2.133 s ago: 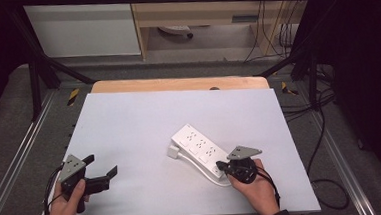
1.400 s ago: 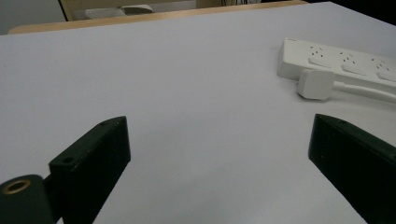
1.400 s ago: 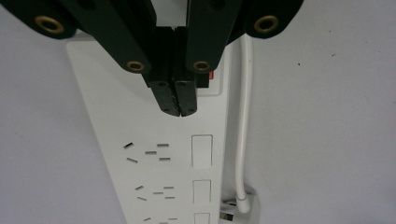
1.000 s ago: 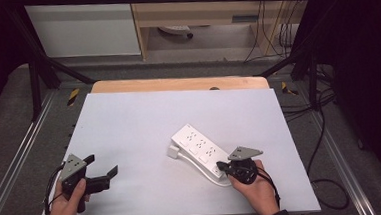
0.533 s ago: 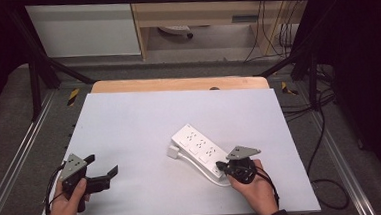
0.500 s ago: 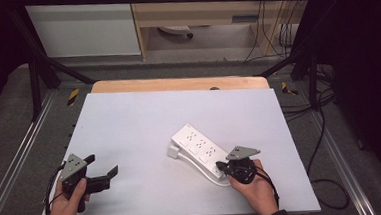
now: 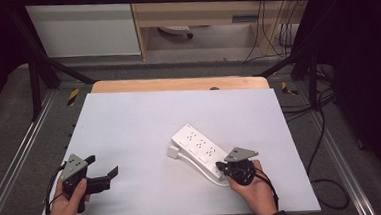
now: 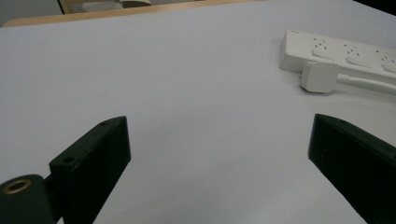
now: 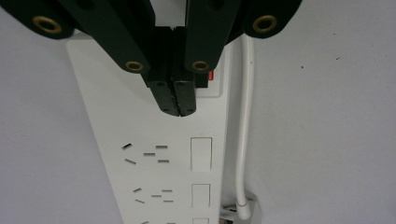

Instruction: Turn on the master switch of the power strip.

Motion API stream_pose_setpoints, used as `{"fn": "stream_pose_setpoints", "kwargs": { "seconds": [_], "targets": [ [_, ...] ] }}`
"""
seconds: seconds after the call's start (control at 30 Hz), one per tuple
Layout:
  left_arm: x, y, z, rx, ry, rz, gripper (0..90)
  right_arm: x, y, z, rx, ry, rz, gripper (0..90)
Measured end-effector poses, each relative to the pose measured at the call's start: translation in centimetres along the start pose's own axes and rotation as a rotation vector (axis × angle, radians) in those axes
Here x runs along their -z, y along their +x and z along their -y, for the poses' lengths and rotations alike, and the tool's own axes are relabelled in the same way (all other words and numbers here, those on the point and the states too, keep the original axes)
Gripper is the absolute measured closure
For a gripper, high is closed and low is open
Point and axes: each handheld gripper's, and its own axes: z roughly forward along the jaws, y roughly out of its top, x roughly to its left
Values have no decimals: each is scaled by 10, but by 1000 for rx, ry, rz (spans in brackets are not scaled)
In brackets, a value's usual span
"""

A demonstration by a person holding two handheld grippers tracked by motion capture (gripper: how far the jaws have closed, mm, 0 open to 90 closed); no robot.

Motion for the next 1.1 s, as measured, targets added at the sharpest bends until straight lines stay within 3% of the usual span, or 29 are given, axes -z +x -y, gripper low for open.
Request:
{"fn": "stream_pose_setpoints", "kwargs": {
  "seconds": [0.23, 0.5, 1.1],
  "targets": [
    [1, -1, 0, -5, -5, 1, 58, 2, 2, 0, 21, -3, 9, 900],
    [1, -2, -1, -11, -8, 2, 58, 2, 1, -1, 7, -34, -21, 900],
    [1, -3, 0, -21, -1, 5, 58, 4, -1, -7, 5, -100, -37, 882]
  ]
}}
